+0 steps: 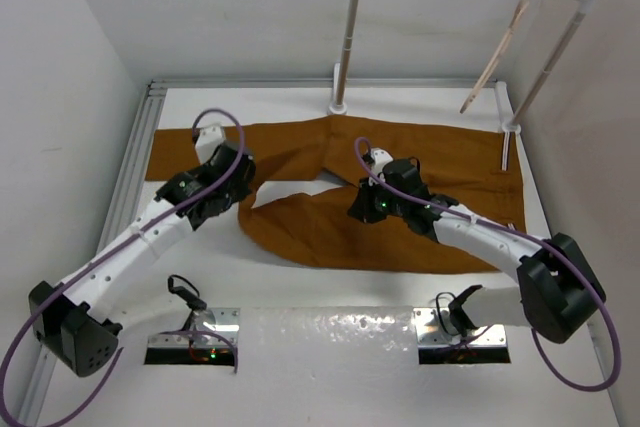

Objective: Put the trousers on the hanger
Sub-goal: Flatten out the trousers at the center of the board.

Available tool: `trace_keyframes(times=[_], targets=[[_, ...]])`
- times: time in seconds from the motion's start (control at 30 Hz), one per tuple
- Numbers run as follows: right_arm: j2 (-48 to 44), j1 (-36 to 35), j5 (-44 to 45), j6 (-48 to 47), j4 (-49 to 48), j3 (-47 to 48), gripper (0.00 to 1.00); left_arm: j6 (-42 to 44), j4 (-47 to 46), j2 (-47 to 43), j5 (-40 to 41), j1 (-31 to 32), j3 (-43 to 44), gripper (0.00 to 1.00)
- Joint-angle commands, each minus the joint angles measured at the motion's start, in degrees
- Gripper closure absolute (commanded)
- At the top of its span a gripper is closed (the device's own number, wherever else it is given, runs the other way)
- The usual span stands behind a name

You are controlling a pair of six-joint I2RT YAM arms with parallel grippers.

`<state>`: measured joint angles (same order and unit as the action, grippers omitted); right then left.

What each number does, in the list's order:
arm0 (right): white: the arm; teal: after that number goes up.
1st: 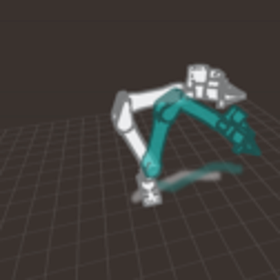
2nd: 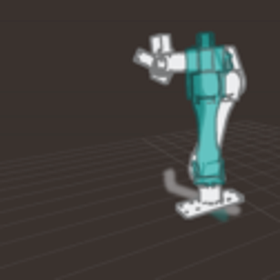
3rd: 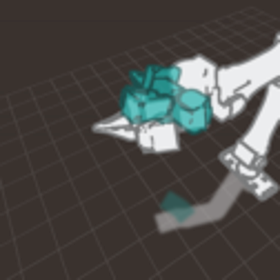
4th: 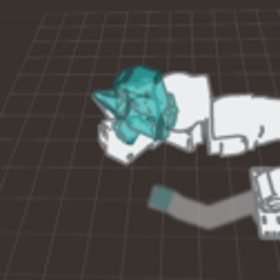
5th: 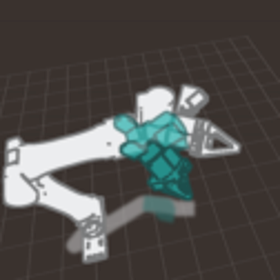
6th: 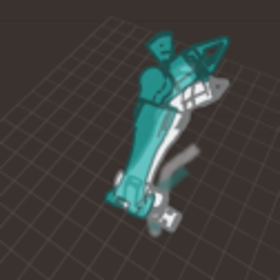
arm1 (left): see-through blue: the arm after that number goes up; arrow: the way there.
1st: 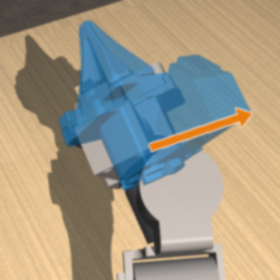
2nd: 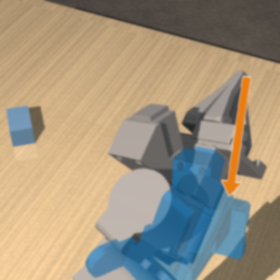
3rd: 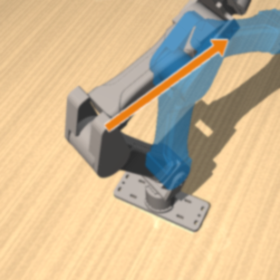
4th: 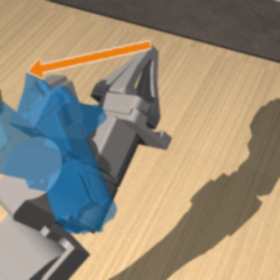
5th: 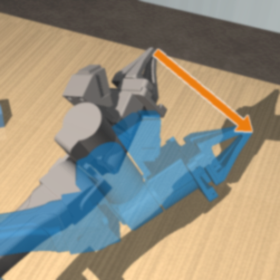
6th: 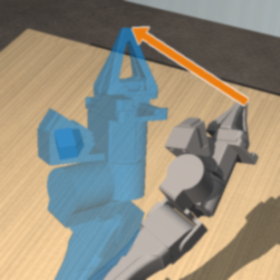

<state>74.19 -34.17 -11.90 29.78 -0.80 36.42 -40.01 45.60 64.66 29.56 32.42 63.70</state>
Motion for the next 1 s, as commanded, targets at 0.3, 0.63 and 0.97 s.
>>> trace_keyframes(times=[0.3, 0.63, 0.97], targets=[[1.74, -0.10, -0.23, -0.25, -1.93, 0.14, 0.95, -4.29, 4.57, -2.98, 5.07, -0.87, -12.91, 0.89], [1.48, -0.10, 1.17, -0.60, -1.22, 0.31, 0.95, 16.53, 4.92, -2.35, 7.09, 0.35, 3.43, 0.75], [0.26, -0.10, 5.65, 0.63, -2.19, -1.00, 1.00, 21.38, -0.23, -4.12, 2.72, 10.44, -2.77, 1.00]])
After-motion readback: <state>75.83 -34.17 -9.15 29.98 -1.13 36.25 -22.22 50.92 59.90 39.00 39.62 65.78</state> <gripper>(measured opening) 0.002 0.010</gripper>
